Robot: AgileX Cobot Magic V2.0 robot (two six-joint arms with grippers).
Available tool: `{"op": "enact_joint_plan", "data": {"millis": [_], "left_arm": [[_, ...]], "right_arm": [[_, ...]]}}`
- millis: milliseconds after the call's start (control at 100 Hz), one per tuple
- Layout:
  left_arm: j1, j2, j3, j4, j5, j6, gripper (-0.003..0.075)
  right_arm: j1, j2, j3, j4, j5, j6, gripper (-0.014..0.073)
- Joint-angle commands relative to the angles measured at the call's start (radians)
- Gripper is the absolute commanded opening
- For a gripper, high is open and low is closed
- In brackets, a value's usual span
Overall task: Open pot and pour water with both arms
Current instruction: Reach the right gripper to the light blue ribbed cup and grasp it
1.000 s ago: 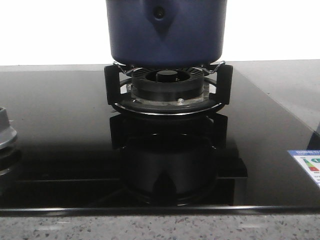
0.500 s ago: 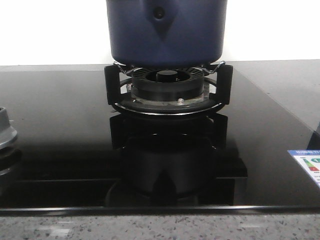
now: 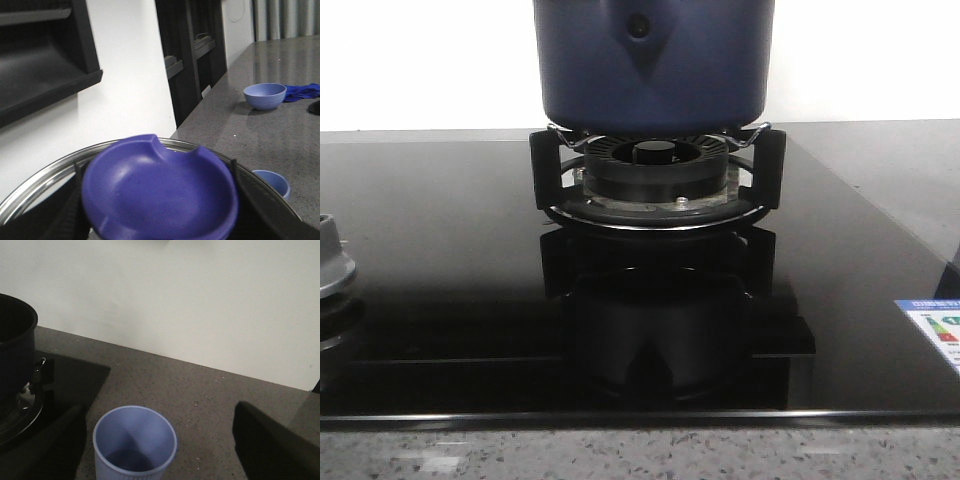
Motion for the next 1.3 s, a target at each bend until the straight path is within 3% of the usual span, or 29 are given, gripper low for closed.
{"op": "enact_joint_plan", "data": {"millis": [0, 190, 430, 700, 1000, 1290], "left_arm": [[0.001, -0.046, -0.036, -0.073, 0.004, -0.013, 0.0206], [0.001, -0.051, -0.036, -0.074, 0.008, -0.035, 0.0206], [0.001, -0.051, -0.033, -0.072, 0.011, -0.051, 0.0206], [0.001, -0.051, -0.033, -0.072, 0.011, -0.056, 0.0206], [0.001, -0.051, -0.033, -0.072, 0.017, -0.056, 0.0206], [0.001, -0.051, -0.033, -0.072, 0.019, -0.056, 0.0206]], "right_arm": [[0.001, 0.03, -0.006, -0.004, -0.067, -0.009, 0.0545], [0.001, 0.081, 0.086, 0.028, -0.081, -0.009, 0.0545], [0.001, 0.091, 0.193, 0.214, -0.243, -0.009, 0.0545], [0.001, 0.099, 0.218, 0.214, -0.318, -0.009, 0.0545], [0.001, 0.145, 0.224, 0.249, -0.228, -0.009, 0.0575], [0.005, 0.191, 0.224, 0.264, -0.291, -0.011, 0.0605]]}}
